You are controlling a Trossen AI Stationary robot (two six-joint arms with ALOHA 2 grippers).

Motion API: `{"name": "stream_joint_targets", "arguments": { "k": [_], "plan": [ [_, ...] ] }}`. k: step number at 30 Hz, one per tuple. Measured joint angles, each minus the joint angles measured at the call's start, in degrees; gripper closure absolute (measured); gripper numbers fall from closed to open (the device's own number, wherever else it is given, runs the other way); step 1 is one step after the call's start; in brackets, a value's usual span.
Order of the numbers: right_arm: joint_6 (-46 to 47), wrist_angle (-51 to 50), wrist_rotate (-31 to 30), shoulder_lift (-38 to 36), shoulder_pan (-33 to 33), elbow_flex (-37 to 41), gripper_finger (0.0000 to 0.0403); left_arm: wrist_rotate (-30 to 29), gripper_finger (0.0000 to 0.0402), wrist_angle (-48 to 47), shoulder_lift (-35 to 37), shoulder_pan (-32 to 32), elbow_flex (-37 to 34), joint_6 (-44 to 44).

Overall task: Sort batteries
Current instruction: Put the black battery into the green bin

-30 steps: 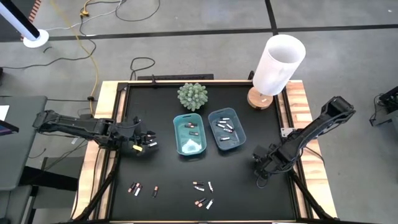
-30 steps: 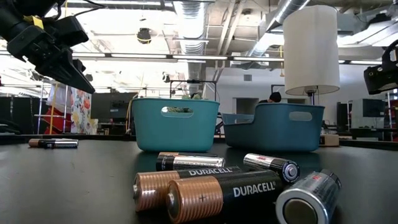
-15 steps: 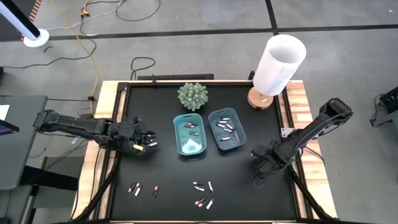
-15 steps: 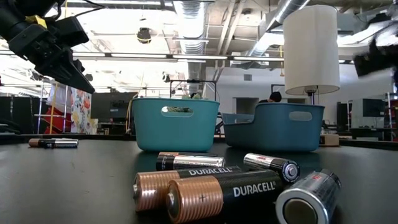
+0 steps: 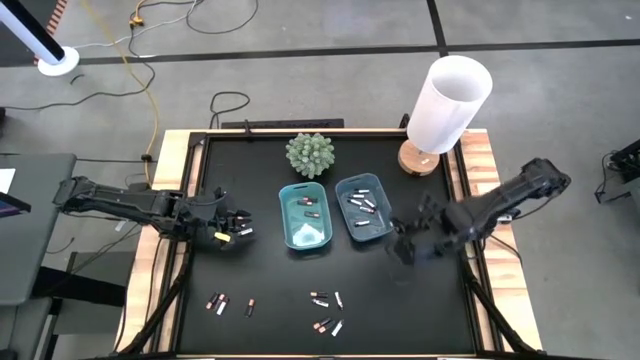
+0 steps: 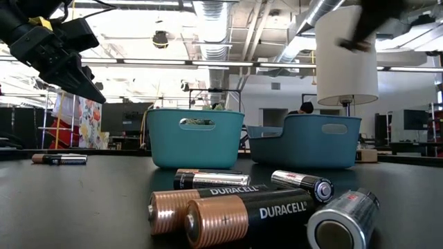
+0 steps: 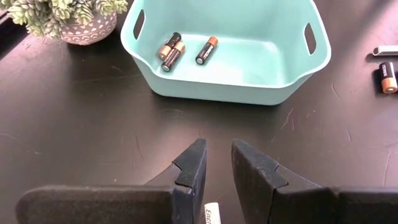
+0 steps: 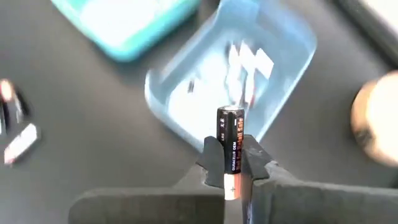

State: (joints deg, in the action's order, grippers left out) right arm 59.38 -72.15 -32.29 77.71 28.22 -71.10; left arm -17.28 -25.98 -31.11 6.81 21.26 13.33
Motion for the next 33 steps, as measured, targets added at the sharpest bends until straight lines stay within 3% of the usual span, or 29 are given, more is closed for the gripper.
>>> {"name": "stream_joint_targets", "arguments": {
  "k": [3, 7, 10, 14, 25, 33],
  "plan": [
    [-9.91, 4.17, -2.56, -0.04, -5.85, -4.52, 0.0392, 0.00, 0.0331, 0.02, 0.00, 0.00, 0.00, -0.01],
    [-29.03, 18.42, -1.81, 0.53, -14.96, -7.23, 0.0392, 0.00, 0.0331, 0.00, 0.00, 0.00, 0.00, -0.02],
    [-40.84, 30.26, 3.85, 3.17, -21.37, -8.25, 0.0392, -0.02, 0.0331, 0.00, 0.02, 0.00, 0.00, -0.57],
    [-49.38, 39.83, 11.55, 10.31, -27.30, -10.07, 0.0392, -0.01, 0.0331, -0.04, 0.00, 0.02, 0.00, -0.55],
    [-52.37, 42.78, 25.08, 34.04, -32.23, -20.44, 0.0390, -0.02, 0.0331, -0.07, 0.00, 0.01, 0.00, -2.11],
    [-51.94, 41.11, 30.46, 44.81, -32.58, -25.18, 0.0389, -0.04, 0.0331, -0.02, 0.00, 0.00, 0.00, -2.73]
  ]
}}
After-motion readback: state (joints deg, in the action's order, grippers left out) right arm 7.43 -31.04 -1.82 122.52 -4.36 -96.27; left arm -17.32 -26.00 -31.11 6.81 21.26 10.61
